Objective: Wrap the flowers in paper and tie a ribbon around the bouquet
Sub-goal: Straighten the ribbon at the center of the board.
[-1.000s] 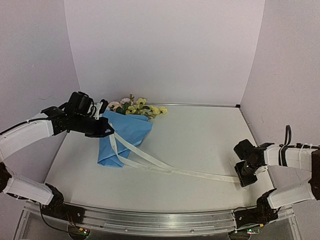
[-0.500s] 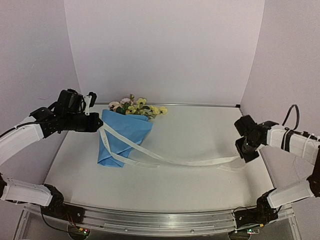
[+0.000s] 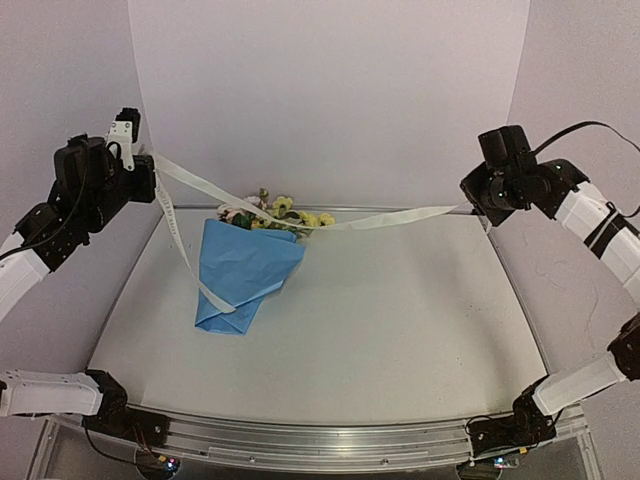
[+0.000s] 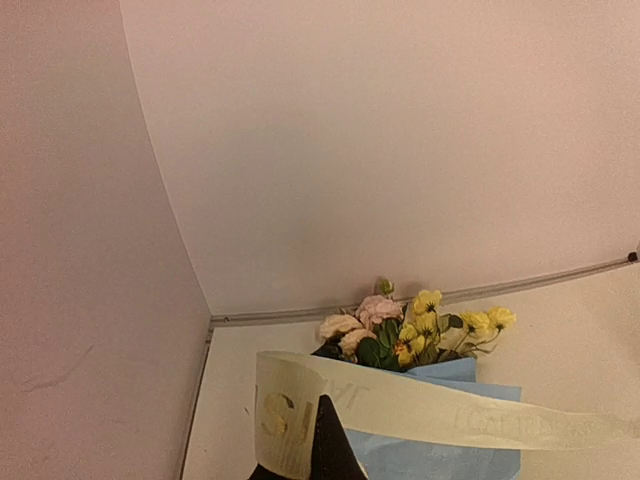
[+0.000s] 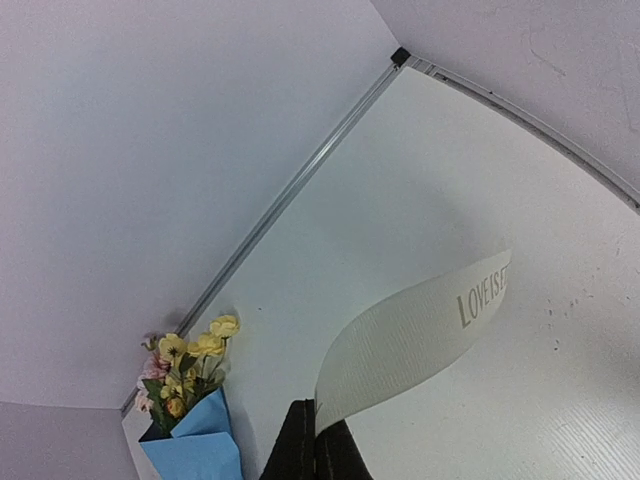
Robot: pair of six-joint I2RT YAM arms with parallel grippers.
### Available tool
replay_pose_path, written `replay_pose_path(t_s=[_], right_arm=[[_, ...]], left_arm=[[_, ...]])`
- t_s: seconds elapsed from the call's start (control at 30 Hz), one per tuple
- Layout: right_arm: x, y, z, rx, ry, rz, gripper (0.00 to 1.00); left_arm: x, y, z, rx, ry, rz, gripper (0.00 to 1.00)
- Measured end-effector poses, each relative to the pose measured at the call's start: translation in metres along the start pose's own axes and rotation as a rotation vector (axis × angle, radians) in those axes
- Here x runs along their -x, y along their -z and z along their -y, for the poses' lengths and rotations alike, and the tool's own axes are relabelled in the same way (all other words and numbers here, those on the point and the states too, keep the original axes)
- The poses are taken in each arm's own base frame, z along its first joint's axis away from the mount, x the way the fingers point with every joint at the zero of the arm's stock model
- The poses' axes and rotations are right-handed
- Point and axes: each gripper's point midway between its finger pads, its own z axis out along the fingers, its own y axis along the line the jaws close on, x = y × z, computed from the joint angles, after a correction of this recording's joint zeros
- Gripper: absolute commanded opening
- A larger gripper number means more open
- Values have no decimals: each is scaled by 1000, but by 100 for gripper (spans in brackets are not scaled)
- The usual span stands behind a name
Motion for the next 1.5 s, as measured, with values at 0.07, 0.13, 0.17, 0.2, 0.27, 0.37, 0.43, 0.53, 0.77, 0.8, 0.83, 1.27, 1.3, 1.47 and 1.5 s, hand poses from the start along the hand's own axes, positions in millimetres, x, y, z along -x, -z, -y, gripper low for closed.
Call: replay_pose_path(t_s=[0.07,0.13,0.17,0.2,0.27,0.37,0.43,0.53,0.77,0.8,0.83,1.27,1.3,1.47,1.5], right_arm=[[-6,-9,1,-23,43,-10,0],[-15,-21,7,-59,88,-26,0],[-19,-27,11,-77,106,-33,0],[-23,-31,16,-95,120,-36,0],[-29,-39,32,-142,147,-40,0],[-31,-52,63,-229,167,-37,0],[-30,-62,94,-313,176,-24,0],[-29,-70,135,-429,191,-11,0],[-34,-76,193,-585,193,-13,0],[-35,-78,195,-594,189,-16,0],[-37,-79,196,-598,186,-20,0],[-68,-101,221,-660,198,-101,0],[-70,-100,226,-669,199,-105,0],[-79,-95,252,-726,177,-129,0],[-79,-94,254,-731,171,-134,0]], left_arm=[[14,-3,-1,11,-31,35,0],[20,-10,3,12,-56,44,0],[18,-17,7,7,-75,36,0],[15,-21,10,-1,-84,25,0],[0,-33,21,-49,-109,-22,0],[-37,-57,44,-140,-129,-134,0],[-76,-74,63,-210,-121,-232,0],[-150,-89,98,-337,-65,-427,0],[-297,-77,129,-392,102,-874,0],[-304,-76,129,-378,120,-899,0],[-311,-73,127,-359,140,-921,0],[-318,-44,65,-94,268,-935,9],[-316,-42,64,-92,274,-931,13],[-311,-28,54,-59,296,-915,35],[-311,-25,52,-51,305,-914,39]])
